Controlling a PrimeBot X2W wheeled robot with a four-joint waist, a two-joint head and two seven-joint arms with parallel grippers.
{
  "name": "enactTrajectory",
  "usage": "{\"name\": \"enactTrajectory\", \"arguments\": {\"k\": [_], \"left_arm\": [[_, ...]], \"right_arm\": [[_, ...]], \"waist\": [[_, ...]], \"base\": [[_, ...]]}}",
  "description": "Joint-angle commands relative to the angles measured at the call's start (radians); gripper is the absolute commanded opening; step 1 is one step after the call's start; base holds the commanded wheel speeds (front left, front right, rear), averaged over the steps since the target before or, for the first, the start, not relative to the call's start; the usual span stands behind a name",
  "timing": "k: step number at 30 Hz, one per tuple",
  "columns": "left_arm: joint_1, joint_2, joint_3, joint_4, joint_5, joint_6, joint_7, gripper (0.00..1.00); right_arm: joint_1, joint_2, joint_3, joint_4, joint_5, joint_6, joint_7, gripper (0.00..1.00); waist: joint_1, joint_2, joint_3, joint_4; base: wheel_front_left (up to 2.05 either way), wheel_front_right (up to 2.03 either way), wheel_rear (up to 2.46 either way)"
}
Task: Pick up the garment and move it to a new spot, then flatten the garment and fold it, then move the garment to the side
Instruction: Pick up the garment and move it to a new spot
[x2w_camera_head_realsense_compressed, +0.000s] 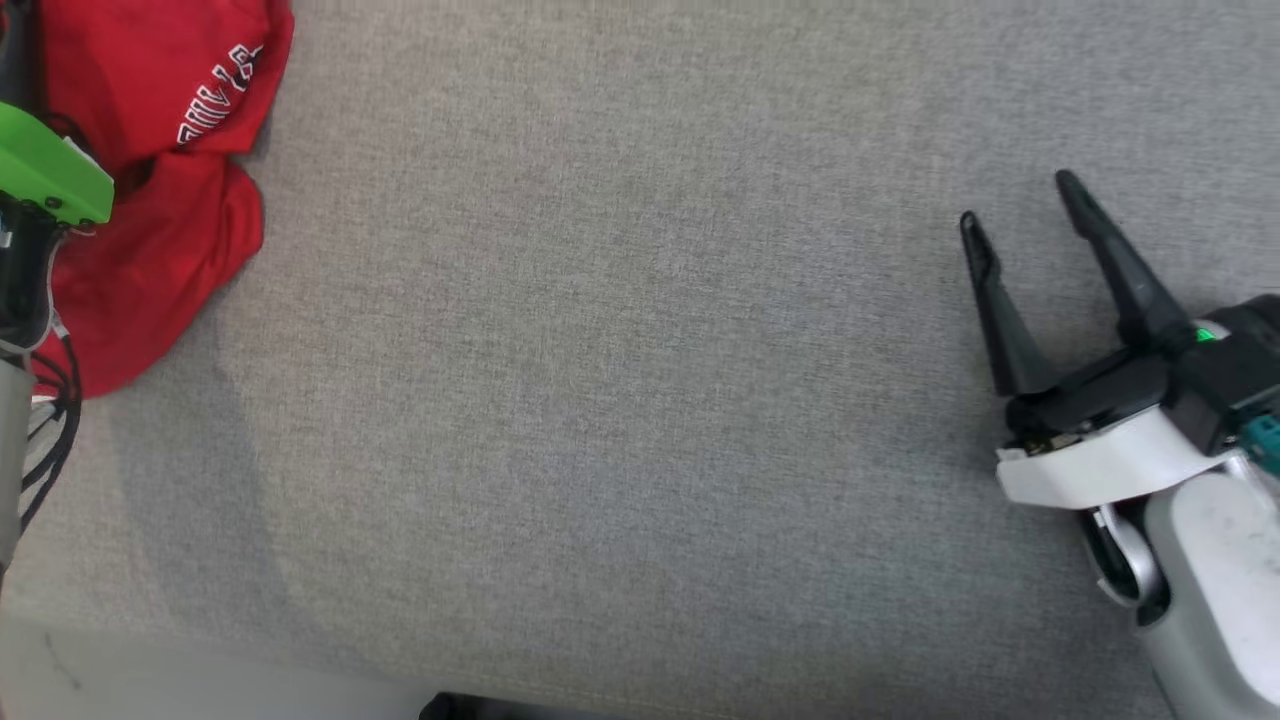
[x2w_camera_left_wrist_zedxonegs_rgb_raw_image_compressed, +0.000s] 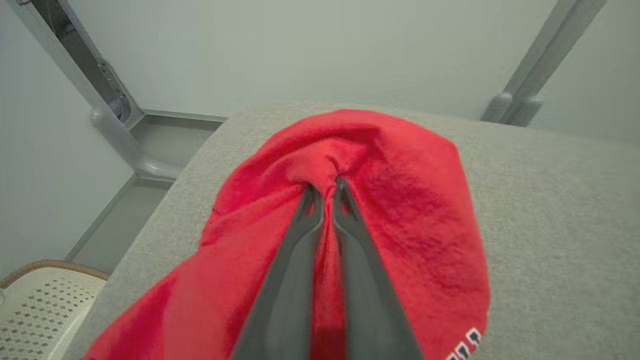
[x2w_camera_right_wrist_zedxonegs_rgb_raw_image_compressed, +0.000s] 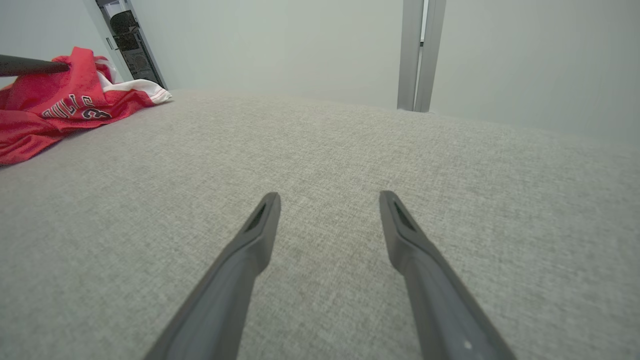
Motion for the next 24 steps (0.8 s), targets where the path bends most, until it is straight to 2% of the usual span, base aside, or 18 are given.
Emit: {"name": "enactTrajectory", "arguments": {"k": [1, 5, 11, 15, 24], "left_arm": [[0.015, 0.024, -0.016, -0.029, -0.006, -0.002, -0.02, 0.0], [0.018, 0.07, -0.058, -0.118, -0.02, -0.002, -0.056, 0.0], [-0.014, 0.104, -0.1, -0.249, -0.028, -0.002, -0.023, 0.0], [-0.039, 0.09, -0.111, -0.328, -0.041, 0.006, 0.016, 0.0], [-0.086, -0.027, -0.153, -0.446, -0.06, 0.046, 0.047, 0.0]], "right_arm": [[0.016, 0.018, 0.008, 0.016, 0.003, -0.001, 0.003, 1.0], [0.021, 0.066, 0.008, 0.031, 0.007, -0.001, 0.002, 1.0], [0.034, 0.141, 0.006, 0.049, 0.019, -0.001, 0.002, 1.0], [0.048, 0.185, 0.009, 0.058, 0.021, -0.001, 0.002, 1.0], [0.073, 0.238, -0.002, 0.067, 0.029, -0.001, 0.002, 1.0]], "waist": [[-0.0001, -0.0001, -0.081, -0.048], [-0.0001, -0.0001, -0.149, -0.09], [-0.0001, -0.0001, -0.237, -0.186], [-0.0001, -0.0001, -0.283, -0.265], [-0.0001, -0.0001, -0.335, -0.423]], "base": [[0.0, 0.0, 0.0], [0.0, 0.0, 0.0], [0.0, 0.0, 0.0], [0.0, 0.0, 0.0], [0.0, 0.0, 0.0]]}}
